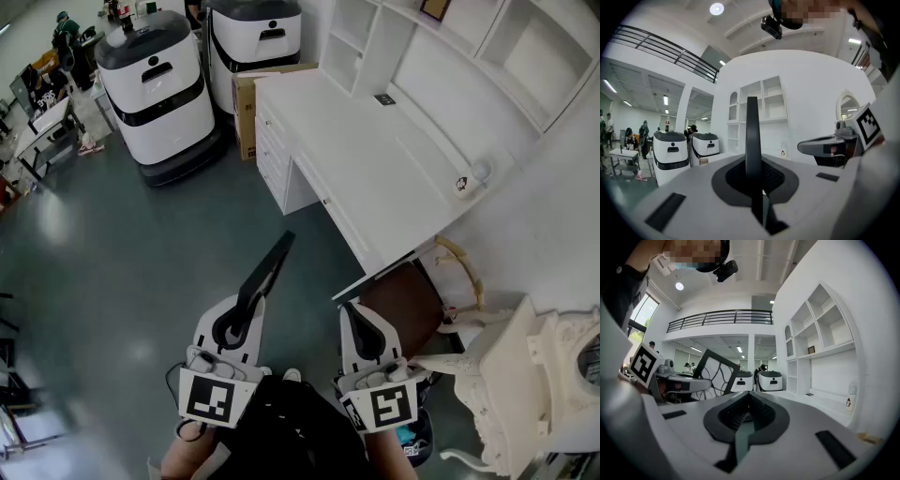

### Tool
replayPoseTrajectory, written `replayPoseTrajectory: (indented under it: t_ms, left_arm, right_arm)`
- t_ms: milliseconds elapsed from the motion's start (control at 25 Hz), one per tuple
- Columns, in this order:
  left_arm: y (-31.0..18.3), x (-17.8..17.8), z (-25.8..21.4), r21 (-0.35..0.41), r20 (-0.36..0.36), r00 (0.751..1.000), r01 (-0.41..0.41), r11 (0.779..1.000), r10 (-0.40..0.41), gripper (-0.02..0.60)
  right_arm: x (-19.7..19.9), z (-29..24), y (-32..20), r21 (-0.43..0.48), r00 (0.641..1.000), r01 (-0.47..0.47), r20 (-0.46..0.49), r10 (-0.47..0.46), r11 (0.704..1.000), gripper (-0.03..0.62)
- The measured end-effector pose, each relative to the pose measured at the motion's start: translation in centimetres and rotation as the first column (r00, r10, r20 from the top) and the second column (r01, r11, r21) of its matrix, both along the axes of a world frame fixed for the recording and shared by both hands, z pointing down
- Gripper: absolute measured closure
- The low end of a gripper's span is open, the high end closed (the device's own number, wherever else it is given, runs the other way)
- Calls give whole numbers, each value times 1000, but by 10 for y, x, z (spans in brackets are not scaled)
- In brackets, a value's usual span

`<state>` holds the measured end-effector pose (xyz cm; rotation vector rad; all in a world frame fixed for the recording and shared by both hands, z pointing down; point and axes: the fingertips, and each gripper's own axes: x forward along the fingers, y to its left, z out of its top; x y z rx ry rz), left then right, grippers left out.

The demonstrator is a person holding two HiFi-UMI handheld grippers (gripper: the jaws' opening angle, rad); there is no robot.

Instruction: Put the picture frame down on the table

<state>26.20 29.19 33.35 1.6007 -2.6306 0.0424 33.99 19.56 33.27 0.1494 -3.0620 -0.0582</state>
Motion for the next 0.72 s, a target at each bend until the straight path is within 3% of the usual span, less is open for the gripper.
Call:
replayPoseTrajectory:
  t_ms: [720]
  left_arm:
    - [0,6,-5,-16,23,999,46,999,-45,569]
  right_arm:
    - [7,0,-14,-1,1000,15,-2,-15,1000,592]
